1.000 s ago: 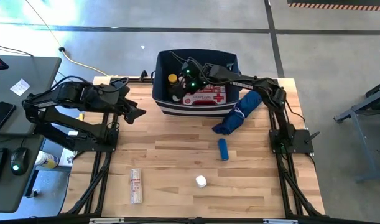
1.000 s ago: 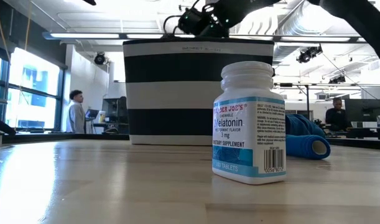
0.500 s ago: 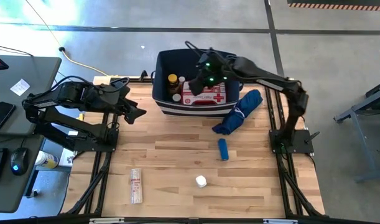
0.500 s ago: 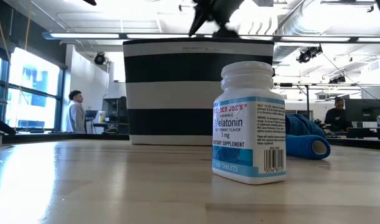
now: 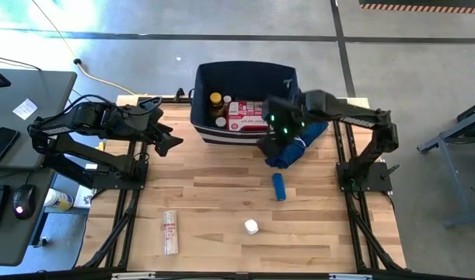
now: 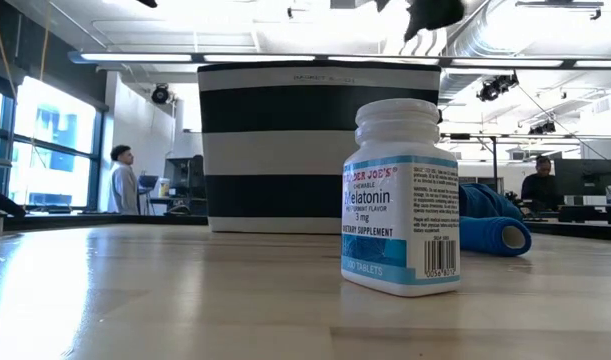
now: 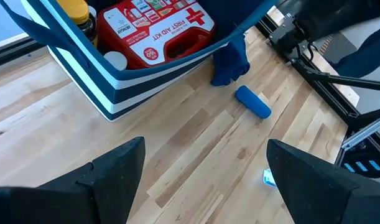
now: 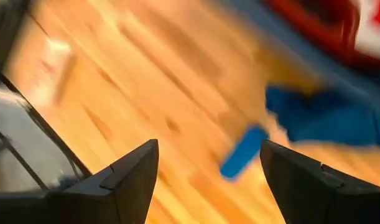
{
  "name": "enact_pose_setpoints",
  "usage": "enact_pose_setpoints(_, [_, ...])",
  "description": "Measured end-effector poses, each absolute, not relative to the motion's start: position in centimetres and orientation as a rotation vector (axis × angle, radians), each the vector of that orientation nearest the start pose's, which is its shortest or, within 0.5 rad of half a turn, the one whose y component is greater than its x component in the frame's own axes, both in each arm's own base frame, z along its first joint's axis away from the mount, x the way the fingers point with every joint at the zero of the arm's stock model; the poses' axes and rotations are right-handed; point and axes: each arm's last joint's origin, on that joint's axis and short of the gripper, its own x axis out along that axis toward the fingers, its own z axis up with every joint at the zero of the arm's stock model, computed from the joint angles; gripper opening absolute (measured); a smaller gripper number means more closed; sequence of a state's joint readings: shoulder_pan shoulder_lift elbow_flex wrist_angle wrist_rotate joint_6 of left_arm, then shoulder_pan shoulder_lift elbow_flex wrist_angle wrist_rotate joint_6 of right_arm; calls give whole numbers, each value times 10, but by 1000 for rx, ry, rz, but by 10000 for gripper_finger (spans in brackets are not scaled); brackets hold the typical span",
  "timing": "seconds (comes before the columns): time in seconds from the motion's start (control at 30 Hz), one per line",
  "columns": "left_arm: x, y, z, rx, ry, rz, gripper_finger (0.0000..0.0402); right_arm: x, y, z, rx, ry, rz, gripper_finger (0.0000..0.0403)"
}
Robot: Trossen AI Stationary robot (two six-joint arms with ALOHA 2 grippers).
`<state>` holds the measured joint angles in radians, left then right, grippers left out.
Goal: Pick & place medical supplies in basket/bin
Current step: Put the rolled blue bandage into the blue bin
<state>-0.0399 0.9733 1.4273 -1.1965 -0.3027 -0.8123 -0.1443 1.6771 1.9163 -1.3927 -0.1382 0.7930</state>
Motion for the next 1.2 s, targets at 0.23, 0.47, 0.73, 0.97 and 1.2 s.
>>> enact_pose_setpoints(0.23, [136,3,419,-617,597,510,369,306,5,390,876,1169,-537,271])
enact_pose_setpoints(0.47, [136,2,419,-598,603,485,369,308,25,376,831,1226,-676,271])
enact_pose_setpoints(0.73, [139,1,422,-581,592,410,369,312,41,306,900,1304,-652,256])
enact_pose_setpoints(0.97, [139,0,422,-597,602,393,369,283,42,241,1075,1247,-718,250])
enact_pose_setpoints(1.2, [144,0,420,-593,615,397,369,268,37,198,1202,1149,-744,256])
